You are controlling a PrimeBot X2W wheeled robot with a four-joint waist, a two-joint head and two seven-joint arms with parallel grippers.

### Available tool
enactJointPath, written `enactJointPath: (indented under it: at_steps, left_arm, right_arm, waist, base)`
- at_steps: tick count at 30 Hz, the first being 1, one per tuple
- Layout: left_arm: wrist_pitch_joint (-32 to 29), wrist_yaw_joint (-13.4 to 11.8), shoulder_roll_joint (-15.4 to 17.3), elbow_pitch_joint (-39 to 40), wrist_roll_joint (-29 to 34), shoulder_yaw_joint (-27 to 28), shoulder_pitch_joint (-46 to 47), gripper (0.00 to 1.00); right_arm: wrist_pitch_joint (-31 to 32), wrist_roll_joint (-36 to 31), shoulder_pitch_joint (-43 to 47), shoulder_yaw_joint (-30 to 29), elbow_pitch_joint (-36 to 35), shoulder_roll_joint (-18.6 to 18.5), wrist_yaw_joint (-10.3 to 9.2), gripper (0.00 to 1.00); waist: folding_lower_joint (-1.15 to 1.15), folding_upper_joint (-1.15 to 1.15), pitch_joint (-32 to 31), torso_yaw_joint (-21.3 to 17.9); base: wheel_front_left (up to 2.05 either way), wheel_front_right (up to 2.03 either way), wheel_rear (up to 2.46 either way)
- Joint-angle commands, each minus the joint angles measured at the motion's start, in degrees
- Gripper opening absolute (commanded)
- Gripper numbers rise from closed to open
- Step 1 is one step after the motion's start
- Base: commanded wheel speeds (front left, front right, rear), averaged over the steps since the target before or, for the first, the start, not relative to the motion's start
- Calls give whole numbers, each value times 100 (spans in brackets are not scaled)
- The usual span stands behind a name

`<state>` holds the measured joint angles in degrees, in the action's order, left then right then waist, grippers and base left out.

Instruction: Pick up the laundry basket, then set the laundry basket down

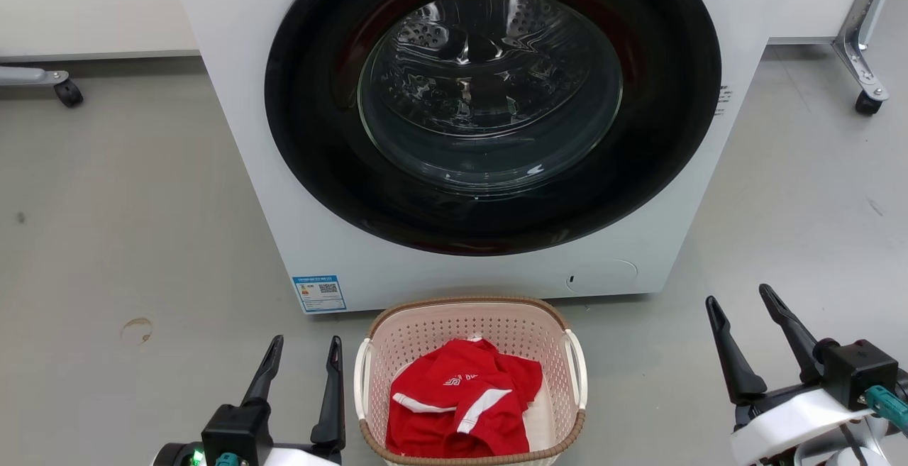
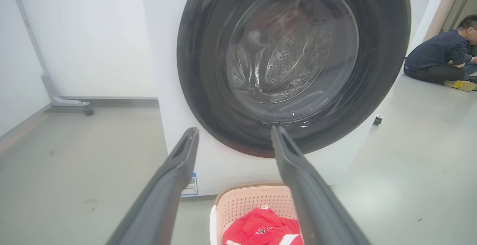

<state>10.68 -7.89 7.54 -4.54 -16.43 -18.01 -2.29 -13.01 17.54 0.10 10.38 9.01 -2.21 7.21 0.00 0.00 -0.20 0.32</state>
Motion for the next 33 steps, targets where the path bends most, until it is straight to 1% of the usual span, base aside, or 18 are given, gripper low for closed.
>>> enactJointPath:
  at_steps: [1, 6, 20, 24, 28, 33]
  left_arm:
    - [85, -78, 68, 198, 210, 122, 81, 100]
    - [124, -141, 94, 237, 439, 50, 65, 100]
    - [-11, -141, 142, 208, 332, 25, 77, 100]
    - [-142, -108, 180, 172, 276, 12, 95, 100]
    - [-368, -59, 234, 100, 168, 21, 137, 100]
    - [-504, -4, 274, 63, 101, 13, 250, 100]
  right_arm:
    - [-120, -201, -308, 134, -173, -140, 26, 100]
    - [-198, -482, -307, 180, -191, -154, 28, 100]
    - [-198, -421, -296, 130, -191, -144, 28, 100]
    - [-198, -320, -282, 119, -100, -138, 28, 100]
    - [-198, -72, -317, 103, 232, -140, 28, 100]
    - [-198, 168, -464, 58, 491, -216, 28, 100]
  waist:
    - [0, 0, 1, 0]
    - [0, 0, -3, -3]
    - [0, 0, -17, 1]
    - [0, 0, -27, 3]
    - [0, 0, 18, 10]
    - [0, 0, 321, 40]
  base:
    - [0, 0, 0]
    - [0, 0, 0]
    - [0, 0, 0]
    - [0, 0, 0]
    - [0, 0, 0]
    - [0, 0, 0]
